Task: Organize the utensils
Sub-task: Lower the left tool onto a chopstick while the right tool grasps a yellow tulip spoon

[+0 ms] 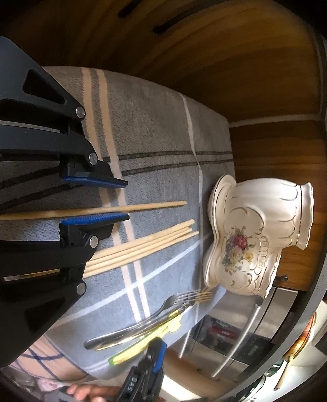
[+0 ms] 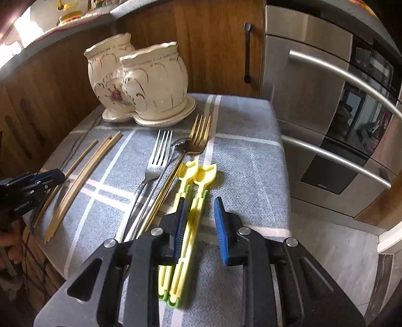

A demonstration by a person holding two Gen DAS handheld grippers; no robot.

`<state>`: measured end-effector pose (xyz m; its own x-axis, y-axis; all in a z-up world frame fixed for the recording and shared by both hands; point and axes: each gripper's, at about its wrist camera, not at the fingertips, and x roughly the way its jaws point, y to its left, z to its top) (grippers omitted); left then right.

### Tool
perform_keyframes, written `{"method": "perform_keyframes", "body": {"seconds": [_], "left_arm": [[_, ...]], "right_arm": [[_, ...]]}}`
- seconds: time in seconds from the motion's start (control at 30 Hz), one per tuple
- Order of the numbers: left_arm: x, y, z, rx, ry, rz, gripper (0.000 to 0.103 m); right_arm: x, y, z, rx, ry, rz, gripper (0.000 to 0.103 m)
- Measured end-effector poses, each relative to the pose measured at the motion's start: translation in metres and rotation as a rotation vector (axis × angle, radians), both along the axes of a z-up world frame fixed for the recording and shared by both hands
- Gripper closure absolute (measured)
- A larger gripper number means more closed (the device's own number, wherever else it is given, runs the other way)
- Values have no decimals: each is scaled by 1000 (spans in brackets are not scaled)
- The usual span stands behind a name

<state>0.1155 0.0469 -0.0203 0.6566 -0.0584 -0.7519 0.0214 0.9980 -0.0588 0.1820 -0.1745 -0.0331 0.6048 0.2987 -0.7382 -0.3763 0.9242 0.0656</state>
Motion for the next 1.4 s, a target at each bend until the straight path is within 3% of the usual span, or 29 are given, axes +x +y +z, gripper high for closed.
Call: {"method": "perform_keyframes", "body": {"seconds": [0.33, 0.63, 0.97, 1.17, 1.4], "left_arm": [[17, -6, 4, 53, 89, -79, 81], [29, -11, 7, 115, 209, -152, 81], [39, -15, 7, 154, 268, -213, 81], [54, -13, 7, 137, 345, -267, 81], [68, -20, 8, 170, 413, -302, 82]], "right_arm": [[10, 5, 5, -112, 50, 51, 83], [28, 9, 8, -161, 192, 97, 83], [43, 15, 9, -192, 292, 130, 83], [59, 14, 10, -187, 402, 157, 83], [70, 15, 9, -228, 415, 152, 93]]}}
